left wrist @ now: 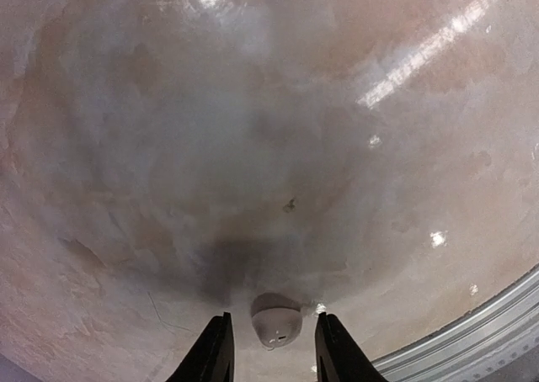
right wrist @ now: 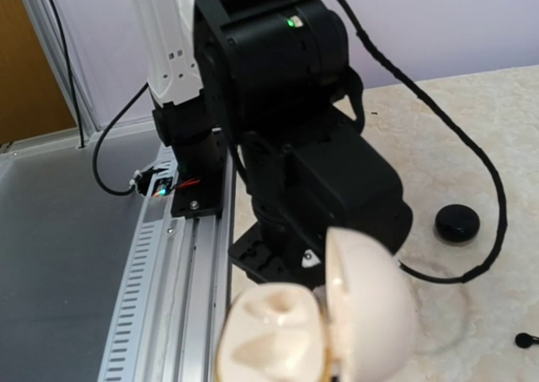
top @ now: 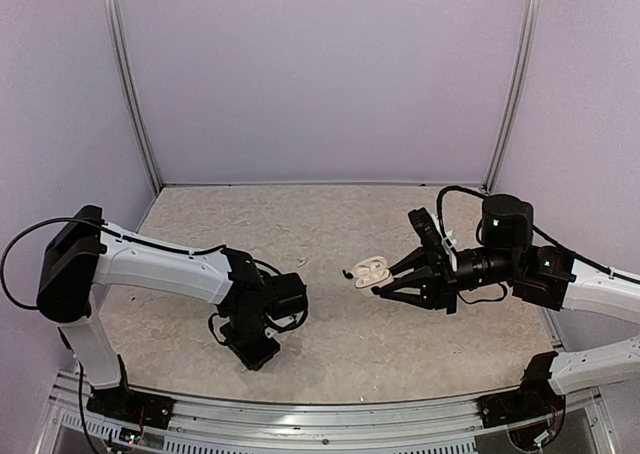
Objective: Insert the wireless bluetooth earbuds into the charging case
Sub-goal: Pick up the left earbud from the center of the board.
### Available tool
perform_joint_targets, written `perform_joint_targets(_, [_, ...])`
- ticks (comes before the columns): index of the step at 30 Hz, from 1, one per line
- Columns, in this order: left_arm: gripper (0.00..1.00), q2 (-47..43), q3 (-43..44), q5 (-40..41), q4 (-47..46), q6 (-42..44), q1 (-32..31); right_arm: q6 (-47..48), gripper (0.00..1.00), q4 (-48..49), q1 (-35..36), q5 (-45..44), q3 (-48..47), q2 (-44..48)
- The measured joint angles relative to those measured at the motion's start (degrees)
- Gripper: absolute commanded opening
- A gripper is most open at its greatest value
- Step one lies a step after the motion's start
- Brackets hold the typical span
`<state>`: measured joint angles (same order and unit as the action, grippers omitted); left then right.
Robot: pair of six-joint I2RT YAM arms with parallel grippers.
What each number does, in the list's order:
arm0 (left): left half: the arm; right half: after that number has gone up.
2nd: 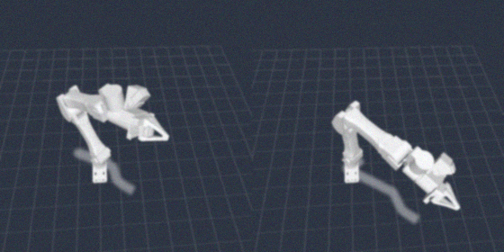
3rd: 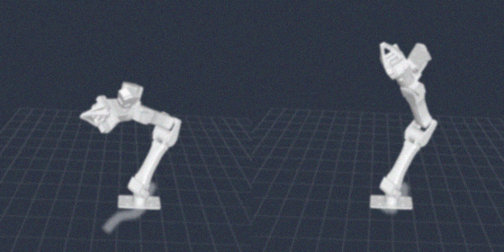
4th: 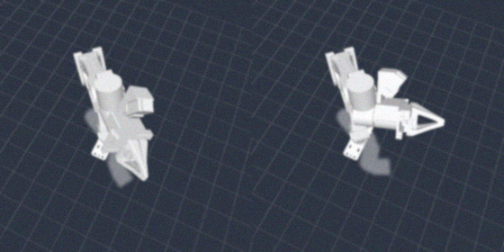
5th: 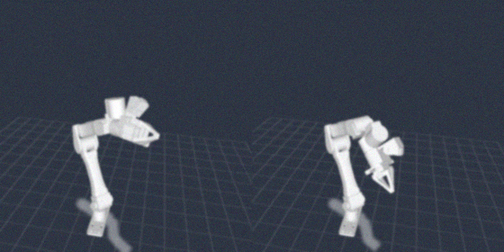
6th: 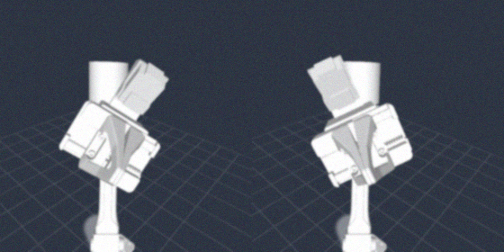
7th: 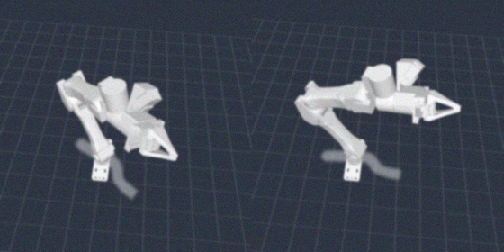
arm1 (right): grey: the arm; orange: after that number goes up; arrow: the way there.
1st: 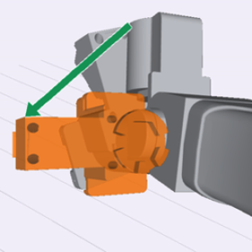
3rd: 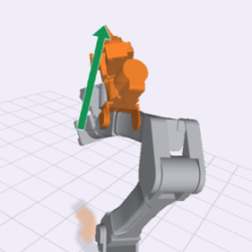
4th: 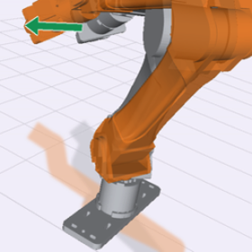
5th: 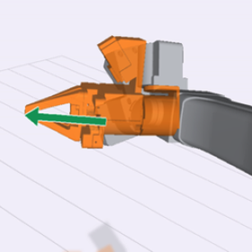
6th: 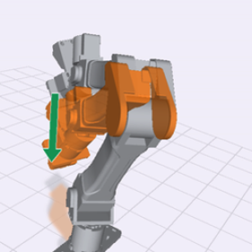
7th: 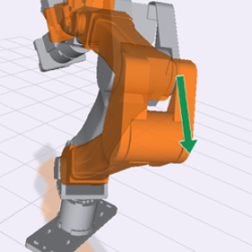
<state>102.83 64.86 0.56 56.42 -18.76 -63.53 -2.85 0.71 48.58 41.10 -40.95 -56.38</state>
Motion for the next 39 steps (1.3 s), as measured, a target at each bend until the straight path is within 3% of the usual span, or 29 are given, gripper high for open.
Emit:
perform_joint_targets(21, [0.24, 3.54, 1.77, 0.52, 2.01, 2.99, 0.00, 0.02, 0.00, -0.07, 0.00, -0.13, 0.00, 0.00])
perform_joint_targets(25, [0.36, 3.54, 1.77, 0.33, 2.03, 3.04, 0.00, 0.02, 0.00, -0.39, 0.00, -0.24, -0.02, 0.00])
perform_joint_targets(27, [0.37, 3.54, 1.77, 0.17, 2.12, 3.34, 0.00, 0.02, 0.00, -0.48, 0.00, -0.26, -0.02, 0.00])
perform_joint_targets(34, [0.27, 3.54, 1.77, -0.46, 2.29, 3.43, -0.02, 0.04, 0.00, -0.48, 0.00, -0.26, -0.02, 0.00])
perform_joint_targets(39, [0.26, 3.54, 1.77, -1.09, 2.43, 3.45, -0.13, 0.02, 0.00, -0.50, 0.00, -0.26, -0.02, 0.00])
